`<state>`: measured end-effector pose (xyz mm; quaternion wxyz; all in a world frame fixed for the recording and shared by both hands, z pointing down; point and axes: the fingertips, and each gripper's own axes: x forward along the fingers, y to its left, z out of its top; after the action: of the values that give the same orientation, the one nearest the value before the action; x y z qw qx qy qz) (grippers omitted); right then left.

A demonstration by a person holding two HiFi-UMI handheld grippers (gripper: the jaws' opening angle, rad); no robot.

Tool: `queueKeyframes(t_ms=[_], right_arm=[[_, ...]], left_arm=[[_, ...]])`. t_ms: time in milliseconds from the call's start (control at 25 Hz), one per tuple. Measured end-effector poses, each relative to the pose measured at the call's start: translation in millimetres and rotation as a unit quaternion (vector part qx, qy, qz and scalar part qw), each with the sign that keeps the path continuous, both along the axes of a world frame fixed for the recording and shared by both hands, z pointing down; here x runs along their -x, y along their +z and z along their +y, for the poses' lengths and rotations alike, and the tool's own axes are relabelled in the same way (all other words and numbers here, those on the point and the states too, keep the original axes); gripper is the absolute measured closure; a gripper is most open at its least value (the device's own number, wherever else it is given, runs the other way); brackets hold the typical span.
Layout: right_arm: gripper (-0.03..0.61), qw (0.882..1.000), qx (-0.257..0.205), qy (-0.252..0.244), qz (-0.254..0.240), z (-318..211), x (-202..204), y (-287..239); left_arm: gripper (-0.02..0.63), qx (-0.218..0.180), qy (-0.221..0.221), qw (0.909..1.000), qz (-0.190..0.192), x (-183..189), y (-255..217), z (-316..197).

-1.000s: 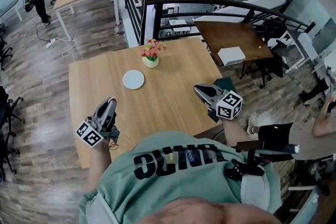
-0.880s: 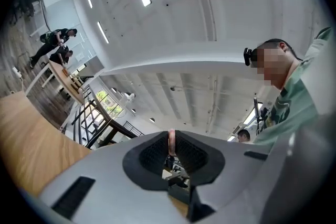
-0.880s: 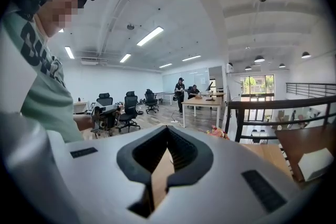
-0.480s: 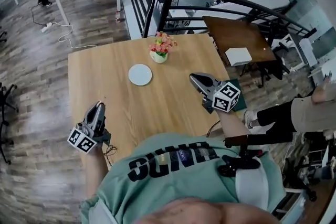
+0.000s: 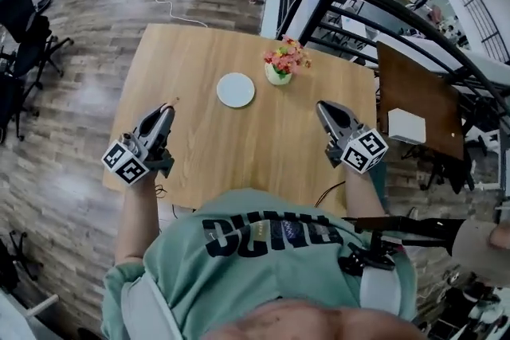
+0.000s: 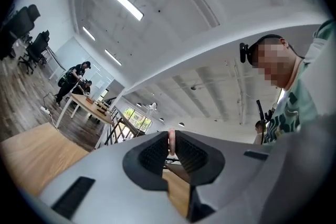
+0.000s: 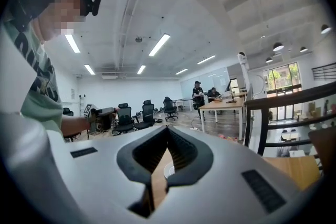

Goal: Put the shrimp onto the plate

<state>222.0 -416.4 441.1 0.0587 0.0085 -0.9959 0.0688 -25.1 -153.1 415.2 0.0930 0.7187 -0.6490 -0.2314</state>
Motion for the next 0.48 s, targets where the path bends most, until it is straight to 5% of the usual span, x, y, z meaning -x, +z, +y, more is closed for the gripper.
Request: queueKeyframes(t_ms=[240,480], right_arm=[[0.572,1.0,-0.009,-0.019,-0.014,-14.2,2.2,3.3],[0.572,1.0,0.0,0.007,-0.007,-10.5,-0.8,16.1]], left_arm=[[0.574,0.02,-0.017,0.9973,-0.069,2.5,-48.2,-17.0],[0.574,0.055,0.034,0.9907,-0.12,26.3,-68.5,-54.4]])
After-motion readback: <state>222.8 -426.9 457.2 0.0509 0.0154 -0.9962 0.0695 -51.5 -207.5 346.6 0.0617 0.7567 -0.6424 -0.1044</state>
